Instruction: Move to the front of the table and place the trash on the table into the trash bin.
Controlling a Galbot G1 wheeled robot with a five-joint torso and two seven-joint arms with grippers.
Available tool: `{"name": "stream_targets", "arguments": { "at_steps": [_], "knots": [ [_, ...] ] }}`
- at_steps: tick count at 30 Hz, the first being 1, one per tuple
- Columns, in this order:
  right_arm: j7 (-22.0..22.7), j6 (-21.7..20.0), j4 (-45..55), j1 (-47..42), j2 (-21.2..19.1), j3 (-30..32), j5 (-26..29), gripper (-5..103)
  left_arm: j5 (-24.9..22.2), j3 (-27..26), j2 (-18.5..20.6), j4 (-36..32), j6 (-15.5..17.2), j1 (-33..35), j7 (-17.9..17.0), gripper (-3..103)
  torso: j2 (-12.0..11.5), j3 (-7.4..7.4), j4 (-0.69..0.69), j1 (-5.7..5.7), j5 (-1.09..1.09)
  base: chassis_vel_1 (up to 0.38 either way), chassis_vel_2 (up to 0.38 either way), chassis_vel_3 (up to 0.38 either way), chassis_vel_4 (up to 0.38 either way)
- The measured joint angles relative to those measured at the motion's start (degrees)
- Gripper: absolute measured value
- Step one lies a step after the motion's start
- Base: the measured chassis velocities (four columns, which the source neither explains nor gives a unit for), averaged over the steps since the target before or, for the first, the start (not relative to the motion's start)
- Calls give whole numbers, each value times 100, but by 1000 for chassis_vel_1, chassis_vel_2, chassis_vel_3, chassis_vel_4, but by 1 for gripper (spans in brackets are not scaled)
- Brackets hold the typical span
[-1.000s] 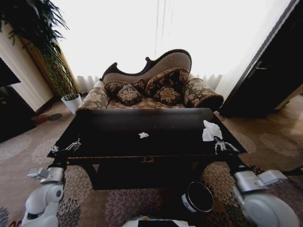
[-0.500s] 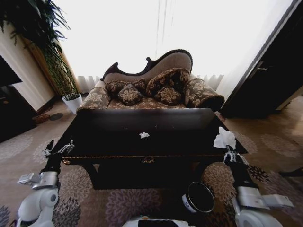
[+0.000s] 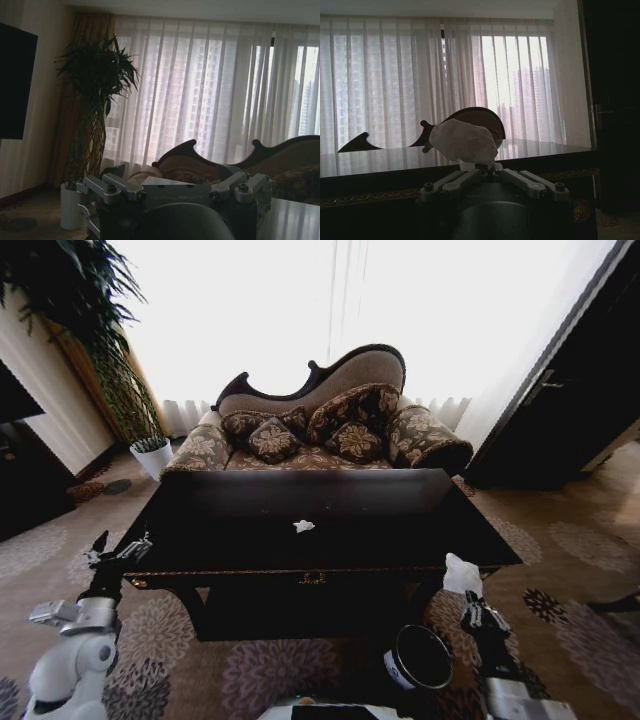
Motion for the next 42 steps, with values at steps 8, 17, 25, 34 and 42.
{"name": "stream_targets", "arguments": {
  "at_steps": [8,17,25,34,42],
  "knots": [
    [-101,310,-1049,150,-30,-168,-182,0,-48,30,24,-62,62,-74,4,100,0,0,0,0,0,0,0,0,0],
    [-203,491,-2633,584,-91,-532,-447,0,-140,13,46,-143,74,-92,2,100,0,0,-1,0,1,0,0,0,0],
    [-184,309,-3819,1308,-243,-726,-699,0,-362,-113,73,-436,137,-61,-33,100,0,0,0,0,1,0,0,0,0],
    [-35,-24,-4920,2138,-391,-1099,-850,0,-487,-369,87,-685,189,71,-48,100,0,0,0,0,0,0,0,0,0],
    [156,-70,-6259,2870,-684,-1224,-1763,0,-726,-788,131,-1056,287,225,-50,100,0,0,0,1,1,0,0,0,0]
  ]
}}
